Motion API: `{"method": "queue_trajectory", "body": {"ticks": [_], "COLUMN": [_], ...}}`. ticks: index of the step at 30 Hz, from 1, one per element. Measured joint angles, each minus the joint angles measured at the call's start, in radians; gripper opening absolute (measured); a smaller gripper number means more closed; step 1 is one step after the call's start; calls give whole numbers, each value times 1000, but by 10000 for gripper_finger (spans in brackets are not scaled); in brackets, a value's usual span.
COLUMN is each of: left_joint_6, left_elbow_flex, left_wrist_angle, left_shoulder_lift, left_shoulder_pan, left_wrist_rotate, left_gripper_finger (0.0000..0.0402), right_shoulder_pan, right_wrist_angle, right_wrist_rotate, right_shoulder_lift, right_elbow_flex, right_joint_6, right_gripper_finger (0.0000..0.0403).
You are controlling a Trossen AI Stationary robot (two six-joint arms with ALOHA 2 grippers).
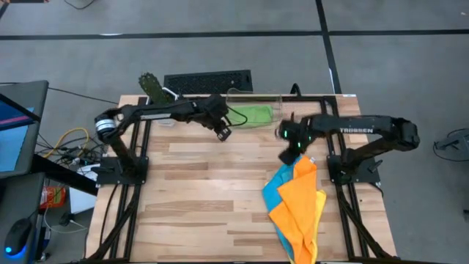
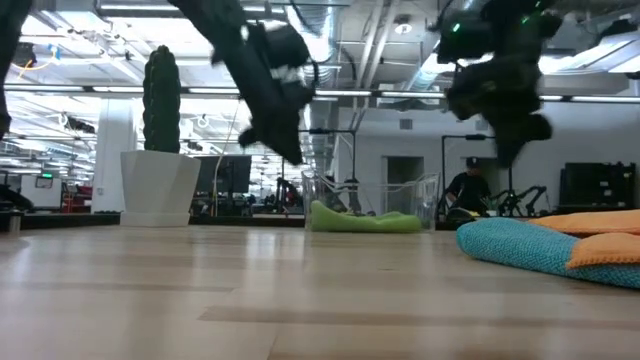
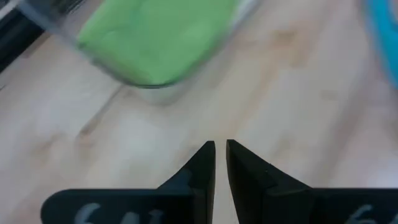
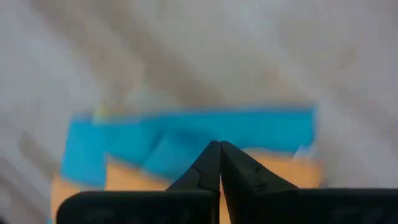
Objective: Fold microfiber towels
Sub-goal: Fold the orange towel
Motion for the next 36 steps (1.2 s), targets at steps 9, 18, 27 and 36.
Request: {"method": "queue_trajectory", "body": {"ticks": [9,18,27,36], "left_joint_6": [-152,-289,-340,-367], "left_elbow_flex": [0,0,0,0], "left_wrist_angle": [-56,-27,-28,-156], "left_shoulder_lift": [-269,-385,-487,-584], "left_shoulder_pan": [-149,-273,-317,-400], "left_wrist_rotate": [-22,-35,-35,-83], "left_gripper_finger": [34,110,161,162], "right_shoulder_pan": [474,611,682,634], "right_wrist_angle": [-9,125,267,216], "right_wrist_rotate": [215,227,196,204], "right_shoulder_lift": [2,25,266,406], "right_elbow_flex": [0,0,18,62], "right_joint_6": [228,420,533,531], "right_gripper_finger": [62,138,168,156]}}
